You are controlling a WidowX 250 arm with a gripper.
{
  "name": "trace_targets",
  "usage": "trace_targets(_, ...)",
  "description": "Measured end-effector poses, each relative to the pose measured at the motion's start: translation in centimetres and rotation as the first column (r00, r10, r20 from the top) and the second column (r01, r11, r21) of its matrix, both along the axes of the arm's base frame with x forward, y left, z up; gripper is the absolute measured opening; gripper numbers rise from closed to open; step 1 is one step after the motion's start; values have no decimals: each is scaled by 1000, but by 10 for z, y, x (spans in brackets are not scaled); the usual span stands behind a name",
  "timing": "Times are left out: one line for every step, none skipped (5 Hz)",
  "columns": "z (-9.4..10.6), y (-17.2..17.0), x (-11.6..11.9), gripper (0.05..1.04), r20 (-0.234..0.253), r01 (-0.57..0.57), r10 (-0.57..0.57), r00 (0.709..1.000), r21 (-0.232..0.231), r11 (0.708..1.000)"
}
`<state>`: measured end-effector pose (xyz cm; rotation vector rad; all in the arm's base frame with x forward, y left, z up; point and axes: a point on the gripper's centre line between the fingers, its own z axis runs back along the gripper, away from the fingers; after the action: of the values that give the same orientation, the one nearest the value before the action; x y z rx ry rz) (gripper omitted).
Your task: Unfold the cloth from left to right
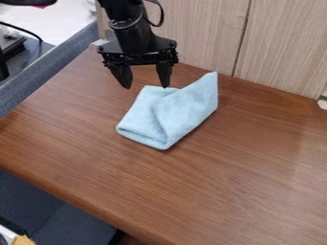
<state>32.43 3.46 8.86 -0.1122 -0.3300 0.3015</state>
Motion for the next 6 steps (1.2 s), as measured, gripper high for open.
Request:
trace_targets(-12, -1, -2, 1000, -37, -2, 1, 999, -11, 1000)
trace_targets(-26, -4, 0, 1000, -77, 20, -22, 997, -31, 999)
trace_targets(-36, -6, 16, 1000, -92, 46, -50, 995, -39, 998)
trace_targets(-46, -8, 24, 1001, -108, 58, -64, 992, -56, 997)
trace_targets(-52, -13, 27, 1000, -132, 82, -90, 987, -66, 994)
trace_targets(-62, -17, 27, 950, -159, 92, -103, 982, -74, 993)
